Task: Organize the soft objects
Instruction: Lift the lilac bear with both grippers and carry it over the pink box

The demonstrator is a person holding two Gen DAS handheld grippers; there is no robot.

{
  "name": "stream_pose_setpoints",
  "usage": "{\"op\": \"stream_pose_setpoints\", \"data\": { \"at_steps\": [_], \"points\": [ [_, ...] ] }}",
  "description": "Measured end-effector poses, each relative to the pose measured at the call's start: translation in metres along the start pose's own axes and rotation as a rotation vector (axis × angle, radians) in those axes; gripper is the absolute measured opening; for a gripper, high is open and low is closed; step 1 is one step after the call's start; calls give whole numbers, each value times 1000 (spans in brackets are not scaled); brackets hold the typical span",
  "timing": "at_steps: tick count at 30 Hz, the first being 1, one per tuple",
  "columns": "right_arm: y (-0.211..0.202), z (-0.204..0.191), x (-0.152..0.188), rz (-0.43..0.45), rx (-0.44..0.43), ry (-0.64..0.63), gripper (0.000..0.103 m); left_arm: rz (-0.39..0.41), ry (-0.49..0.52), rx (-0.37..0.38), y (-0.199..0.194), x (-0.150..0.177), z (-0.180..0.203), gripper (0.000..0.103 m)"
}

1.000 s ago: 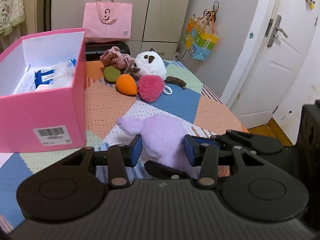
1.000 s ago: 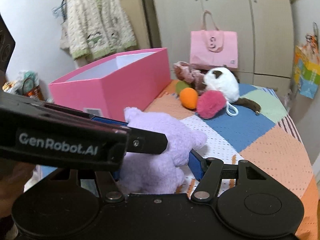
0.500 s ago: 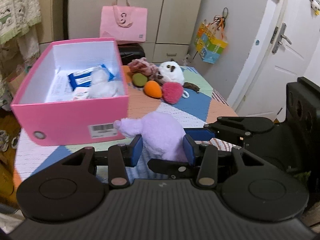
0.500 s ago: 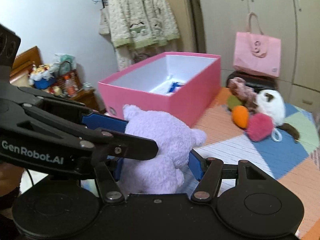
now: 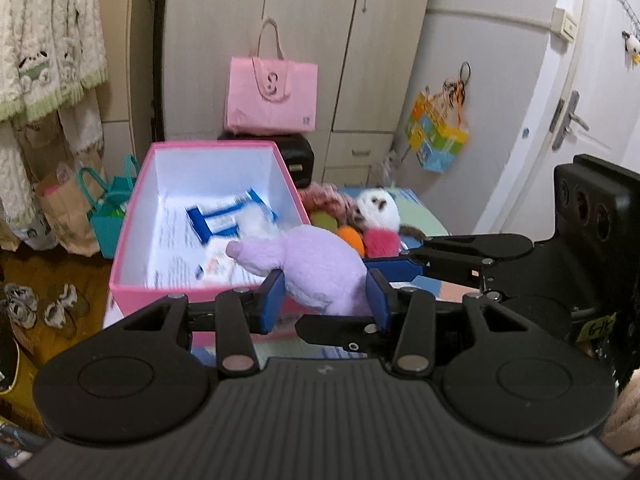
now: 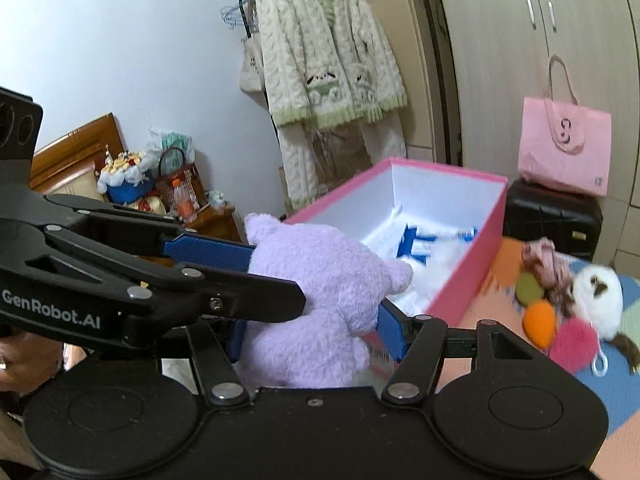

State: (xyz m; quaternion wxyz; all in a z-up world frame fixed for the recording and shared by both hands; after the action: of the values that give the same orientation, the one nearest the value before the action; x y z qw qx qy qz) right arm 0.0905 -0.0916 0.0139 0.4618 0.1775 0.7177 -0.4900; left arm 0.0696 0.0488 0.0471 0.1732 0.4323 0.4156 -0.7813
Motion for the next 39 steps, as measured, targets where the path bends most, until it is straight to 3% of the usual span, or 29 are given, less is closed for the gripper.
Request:
{"op": "stream_pose_setpoints", "data": {
  "at_steps": [3,7,14,20,29,36,39],
  "points": [
    [10,-1,-11,18,16,-18,69,24,-1,0,5,-10,-12,43],
    [26,-7,-26,88,95,-134,70,63,30,-15,16,-23,-27,43],
    [58,11,-58,103,126,-134,69,90,23,-14,39,-48,-55,43],
    [101,27,-84,58,131,-147,68,81,-58,-20,69,-72,-95,43],
    [159,59,-99,-37,29,-174,68,30,-201,29,110,-86,-152,43],
    [196,62,-102,-124,75,-218,68,-16,-274,20,143,-84,-181,43],
    [210,60,-103,-155,106,-273,68,-17,-360,25,155,-84,-196,43]
  ]
}}
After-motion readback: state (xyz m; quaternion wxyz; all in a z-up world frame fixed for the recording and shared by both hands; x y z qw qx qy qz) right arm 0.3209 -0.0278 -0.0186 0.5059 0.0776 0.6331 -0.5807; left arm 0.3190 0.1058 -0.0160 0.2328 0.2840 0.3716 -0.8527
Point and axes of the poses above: each gripper's, at about its wrist camera, not at the fingertips, and y roughly the way its jaws point, z to its right, x to its underside, the point moved 2 cm from there along y, roughly the way its jaws point, and after that the axes turned 12 degrees about x, right-handed, at the moved point
